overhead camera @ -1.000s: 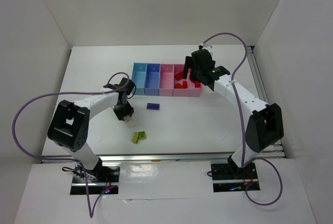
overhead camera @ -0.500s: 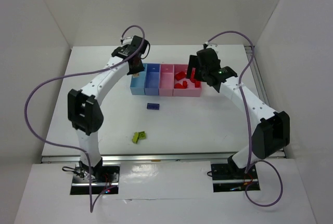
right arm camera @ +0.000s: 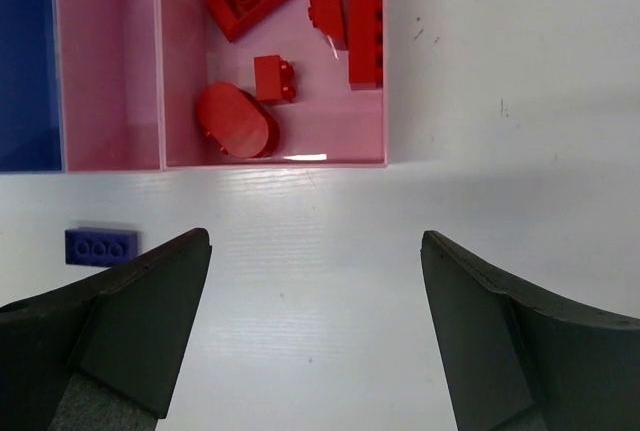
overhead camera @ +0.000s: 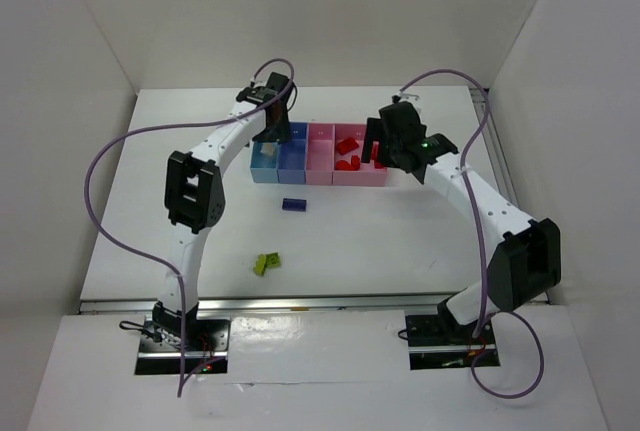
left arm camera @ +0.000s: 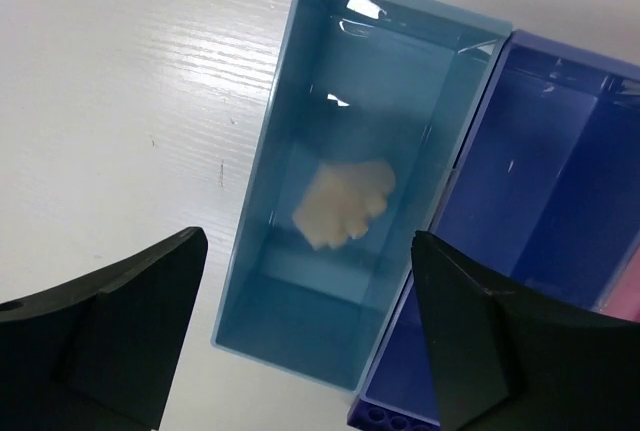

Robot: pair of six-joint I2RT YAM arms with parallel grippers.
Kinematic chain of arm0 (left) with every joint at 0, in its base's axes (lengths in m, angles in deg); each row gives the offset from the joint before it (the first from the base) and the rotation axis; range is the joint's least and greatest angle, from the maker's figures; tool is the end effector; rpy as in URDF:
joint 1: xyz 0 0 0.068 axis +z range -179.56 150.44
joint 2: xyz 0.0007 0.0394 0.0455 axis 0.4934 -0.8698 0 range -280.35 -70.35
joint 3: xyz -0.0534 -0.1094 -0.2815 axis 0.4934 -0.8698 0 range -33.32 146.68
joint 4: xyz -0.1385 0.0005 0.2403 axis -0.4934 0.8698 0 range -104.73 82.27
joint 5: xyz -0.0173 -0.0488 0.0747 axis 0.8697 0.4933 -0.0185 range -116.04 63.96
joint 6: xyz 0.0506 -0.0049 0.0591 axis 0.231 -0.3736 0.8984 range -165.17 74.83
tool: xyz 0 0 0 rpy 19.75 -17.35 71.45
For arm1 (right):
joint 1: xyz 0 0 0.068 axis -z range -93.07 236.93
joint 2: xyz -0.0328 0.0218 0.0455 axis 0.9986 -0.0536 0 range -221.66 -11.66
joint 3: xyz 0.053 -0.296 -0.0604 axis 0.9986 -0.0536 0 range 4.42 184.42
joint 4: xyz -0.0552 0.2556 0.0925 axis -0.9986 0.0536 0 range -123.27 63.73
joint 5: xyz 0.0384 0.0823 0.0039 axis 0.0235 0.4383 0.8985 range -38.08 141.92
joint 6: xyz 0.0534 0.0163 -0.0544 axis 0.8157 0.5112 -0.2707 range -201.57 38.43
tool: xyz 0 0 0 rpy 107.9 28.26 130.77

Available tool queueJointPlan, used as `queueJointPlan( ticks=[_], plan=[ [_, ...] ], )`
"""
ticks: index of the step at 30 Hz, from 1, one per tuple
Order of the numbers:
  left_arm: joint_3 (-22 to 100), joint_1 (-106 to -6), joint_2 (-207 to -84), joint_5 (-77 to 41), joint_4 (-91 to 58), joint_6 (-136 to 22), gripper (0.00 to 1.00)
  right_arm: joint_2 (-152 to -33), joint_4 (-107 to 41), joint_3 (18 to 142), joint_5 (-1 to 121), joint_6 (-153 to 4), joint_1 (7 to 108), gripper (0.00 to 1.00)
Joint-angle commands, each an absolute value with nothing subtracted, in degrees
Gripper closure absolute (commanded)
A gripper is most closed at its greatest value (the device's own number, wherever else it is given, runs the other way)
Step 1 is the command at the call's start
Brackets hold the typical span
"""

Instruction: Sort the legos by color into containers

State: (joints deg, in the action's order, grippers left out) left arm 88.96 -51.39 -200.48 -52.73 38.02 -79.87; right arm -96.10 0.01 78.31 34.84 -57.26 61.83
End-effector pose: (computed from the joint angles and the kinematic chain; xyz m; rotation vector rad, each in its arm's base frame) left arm 0.5178 -0.1751 0.2495 -0.4296 2.4370 0.2092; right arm 0.3332 0.1345 0.3267 0.1309 2.2925 0.0955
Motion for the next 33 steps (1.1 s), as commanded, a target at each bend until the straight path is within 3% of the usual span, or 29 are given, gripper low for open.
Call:
queueJointPlan(
  ticks=[1,8,17,21,27,33],
  plan=[
    [91.66,-51.18,-200.35,-51.97,38.09,-79.01,0.05,-94.80,0.92,77.47,36.10,-59.07,59.78,0.07],
    [89.39,-51.18,-189.55,-49.59,39.49,-78.48,0.03,-93.82,-6.37,73.15,43.57,-66.36,47.33,0.10],
    [68.83,-48.91,-165.73,-49.67,40.10,-84.88,0.05,-107.97,-11.29,79.64,47.08,-74.37,38.33,0.05],
    [57.93,-48.37,-157.65,-49.77,38.53,-91.74,0.05,-114.64,-14.18,82.29,45.78,-76.47,37.80,0.10],
    [50.97,-47.32,-155.78,-49.76,38.53,-94.39,0.05,-121.33,-14.90,88.61,45.77,-80.51,37.80,0.18],
    [51.40,-46.17,-155.26,-51.16,38.00,-94.22,0.05,-127.05,-14.29,91.34,44.81,-82.63,37.80,0.15]
  ],
)
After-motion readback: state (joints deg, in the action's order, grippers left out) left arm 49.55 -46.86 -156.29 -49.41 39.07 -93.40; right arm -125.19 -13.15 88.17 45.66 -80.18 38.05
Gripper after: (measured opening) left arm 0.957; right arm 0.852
